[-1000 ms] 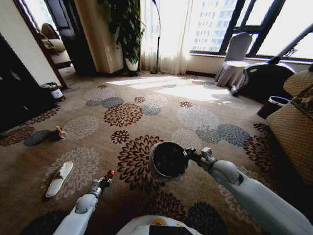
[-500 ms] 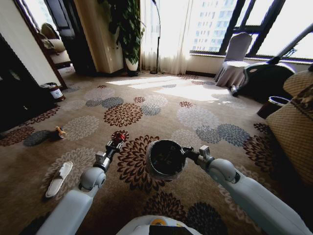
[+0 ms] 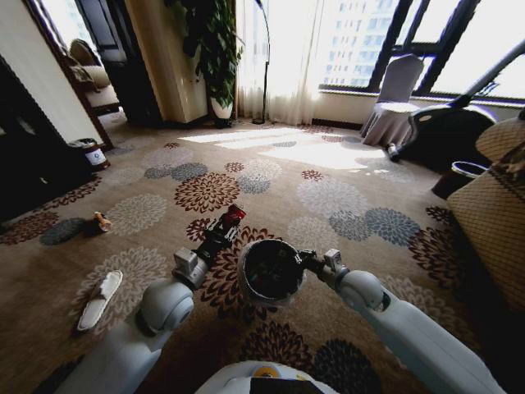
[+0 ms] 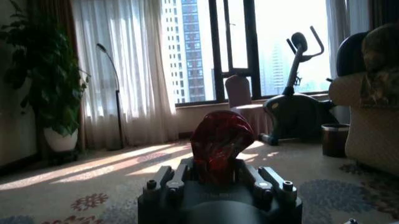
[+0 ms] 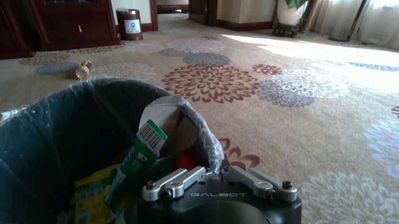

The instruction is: Pick up the trash from the ground and place it into the trash bin.

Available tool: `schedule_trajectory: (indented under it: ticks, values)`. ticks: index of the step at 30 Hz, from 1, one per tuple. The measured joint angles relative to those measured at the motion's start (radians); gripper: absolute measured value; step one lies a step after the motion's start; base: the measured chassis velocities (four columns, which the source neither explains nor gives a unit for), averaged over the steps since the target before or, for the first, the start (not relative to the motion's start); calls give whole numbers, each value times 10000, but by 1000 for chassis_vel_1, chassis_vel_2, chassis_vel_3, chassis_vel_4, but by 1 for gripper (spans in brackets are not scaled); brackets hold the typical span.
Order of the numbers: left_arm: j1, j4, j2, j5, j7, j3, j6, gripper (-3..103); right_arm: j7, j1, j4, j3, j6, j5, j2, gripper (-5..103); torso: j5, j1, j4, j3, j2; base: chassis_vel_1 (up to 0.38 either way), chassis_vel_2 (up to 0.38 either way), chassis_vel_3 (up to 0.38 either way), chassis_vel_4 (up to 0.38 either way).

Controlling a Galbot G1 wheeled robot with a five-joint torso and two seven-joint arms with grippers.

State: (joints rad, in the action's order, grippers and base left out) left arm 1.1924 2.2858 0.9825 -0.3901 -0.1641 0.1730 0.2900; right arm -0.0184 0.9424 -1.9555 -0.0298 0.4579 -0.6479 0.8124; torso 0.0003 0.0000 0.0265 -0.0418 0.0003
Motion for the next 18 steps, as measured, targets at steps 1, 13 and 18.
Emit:
schedule_trajectory:
  ticks: [1,13,18]
  values:
    - [0,0,0,0,0,0,0,34,0,0,0,0,0,0,0,1,0,0,0,0,0,0,0,0,0]
    - [-785,-1809,622,867,-91,-1793,-629,34,2,-618,67,-86,81,-277,134,1,-3,0,3,-1,0,0,0,0,0]
    - [-894,-2607,880,1113,220,-1857,-1274,34,2,-573,-104,-6,54,-319,-72,1,-2,0,3,-1,0,0,0,0,0]
